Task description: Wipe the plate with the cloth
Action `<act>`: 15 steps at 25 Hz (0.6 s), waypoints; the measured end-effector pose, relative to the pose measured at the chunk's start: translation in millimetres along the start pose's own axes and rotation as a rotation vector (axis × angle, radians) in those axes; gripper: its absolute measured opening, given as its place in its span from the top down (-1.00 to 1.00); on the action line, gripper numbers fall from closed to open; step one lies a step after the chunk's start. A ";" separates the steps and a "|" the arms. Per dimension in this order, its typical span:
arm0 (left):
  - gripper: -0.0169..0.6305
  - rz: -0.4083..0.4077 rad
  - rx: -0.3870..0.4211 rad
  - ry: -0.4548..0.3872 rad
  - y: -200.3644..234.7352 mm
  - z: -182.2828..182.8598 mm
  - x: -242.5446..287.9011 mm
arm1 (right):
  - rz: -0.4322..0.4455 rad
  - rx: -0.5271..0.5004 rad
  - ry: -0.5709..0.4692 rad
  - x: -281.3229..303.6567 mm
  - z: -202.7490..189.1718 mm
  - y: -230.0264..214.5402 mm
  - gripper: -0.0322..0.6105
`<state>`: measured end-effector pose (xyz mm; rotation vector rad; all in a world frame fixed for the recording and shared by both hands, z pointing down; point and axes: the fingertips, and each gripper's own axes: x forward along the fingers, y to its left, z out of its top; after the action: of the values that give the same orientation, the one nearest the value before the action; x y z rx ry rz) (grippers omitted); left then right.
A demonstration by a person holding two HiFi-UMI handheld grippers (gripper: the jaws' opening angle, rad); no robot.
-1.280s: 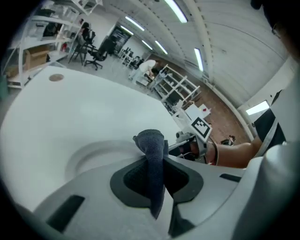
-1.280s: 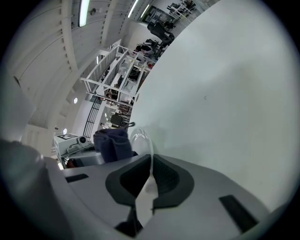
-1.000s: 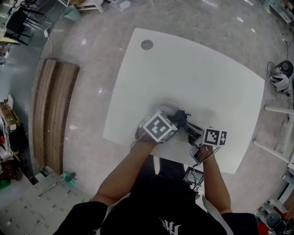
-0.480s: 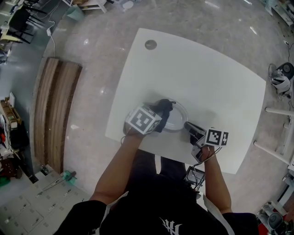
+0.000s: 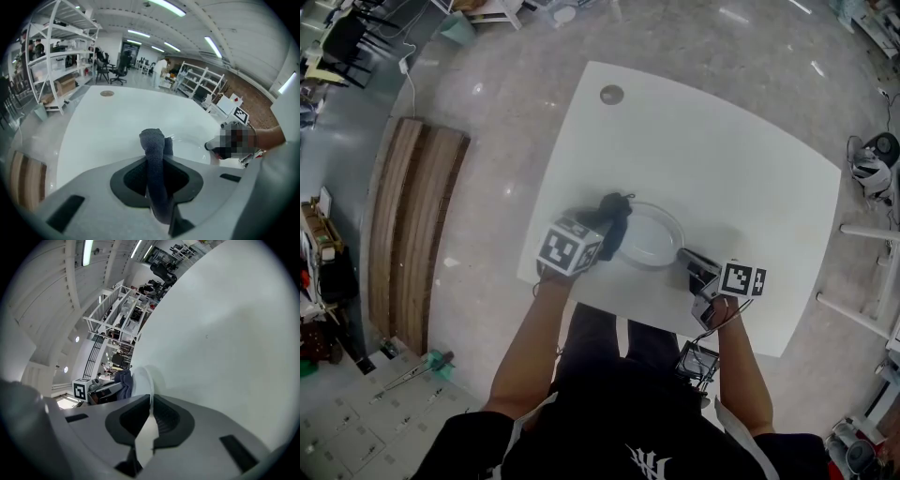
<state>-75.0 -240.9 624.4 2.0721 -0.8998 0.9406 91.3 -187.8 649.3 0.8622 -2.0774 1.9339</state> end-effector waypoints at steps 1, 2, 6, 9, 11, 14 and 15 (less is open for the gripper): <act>0.80 0.007 -0.011 -0.022 2.8 -0.5 -3.3 | 0.002 -0.007 0.004 0.0 -0.2 0.5 0.84; 0.80 0.012 -0.028 -0.047 5.8 -1.1 -6.9 | 0.005 -0.015 0.008 0.2 -0.4 1.1 0.84; 0.80 0.027 -0.153 -0.163 20.8 -4.9 -22.9 | 0.018 -0.032 0.008 -0.2 -0.4 4.7 0.84; 0.80 0.048 -0.220 -0.222 28.8 -10.1 -36.8 | 0.009 -0.036 0.012 -1.7 -3.0 4.1 0.84; 0.80 0.061 -0.244 -0.247 30.8 -14.2 -46.6 | -0.002 -0.031 0.021 -3.3 -7.5 3.7 0.78; 0.80 0.066 -0.253 -0.258 26.9 -21.0 -59.1 | -0.014 -0.021 0.024 -7.6 -13.7 6.2 0.71; 0.80 0.067 -0.250 -0.261 24.2 -21.8 -62.4 | -0.019 -0.019 0.019 -10.2 -13.7 6.3 0.71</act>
<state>-132.9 -217.4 592.0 1.9848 -1.1653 0.5633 92.9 -171.8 640.8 0.8534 -2.0658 1.9019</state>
